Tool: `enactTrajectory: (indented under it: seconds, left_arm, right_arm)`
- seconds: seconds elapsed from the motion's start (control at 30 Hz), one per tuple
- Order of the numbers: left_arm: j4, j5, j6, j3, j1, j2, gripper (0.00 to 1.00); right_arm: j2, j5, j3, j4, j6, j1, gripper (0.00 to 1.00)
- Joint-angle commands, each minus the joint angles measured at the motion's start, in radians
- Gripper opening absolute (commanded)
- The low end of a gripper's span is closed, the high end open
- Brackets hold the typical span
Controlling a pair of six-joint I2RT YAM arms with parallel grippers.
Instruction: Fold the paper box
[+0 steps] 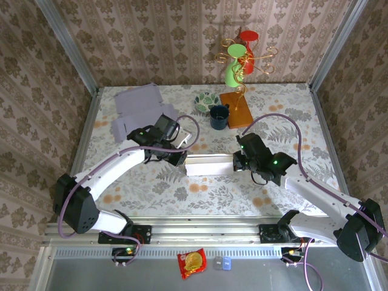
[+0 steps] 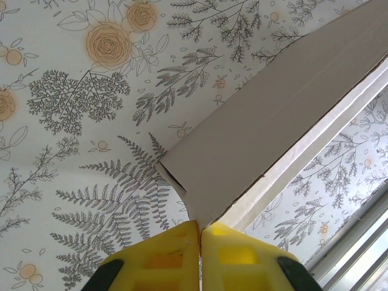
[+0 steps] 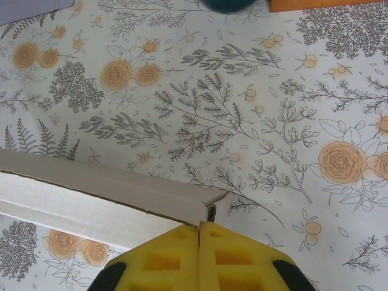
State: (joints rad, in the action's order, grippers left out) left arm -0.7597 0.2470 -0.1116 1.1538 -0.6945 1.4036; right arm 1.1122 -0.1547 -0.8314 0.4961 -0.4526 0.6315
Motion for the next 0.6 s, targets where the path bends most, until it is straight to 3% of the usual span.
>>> enactTrajectory:
  seconds: [0.0,0.57]
  left_arm:
    - [-0.013,0.001,-0.056,0.025,-0.024,0.006,0.08]
    - [-0.067,-0.013,-0.326,0.073,-0.051,0.043,0.03]
  right_arm:
    - [0.020,-0.022,-0.018,0.020,-0.032,0.008,0.00]
    - [0.024,-0.035,-0.010,0.006,-0.063,0.025,0.00]
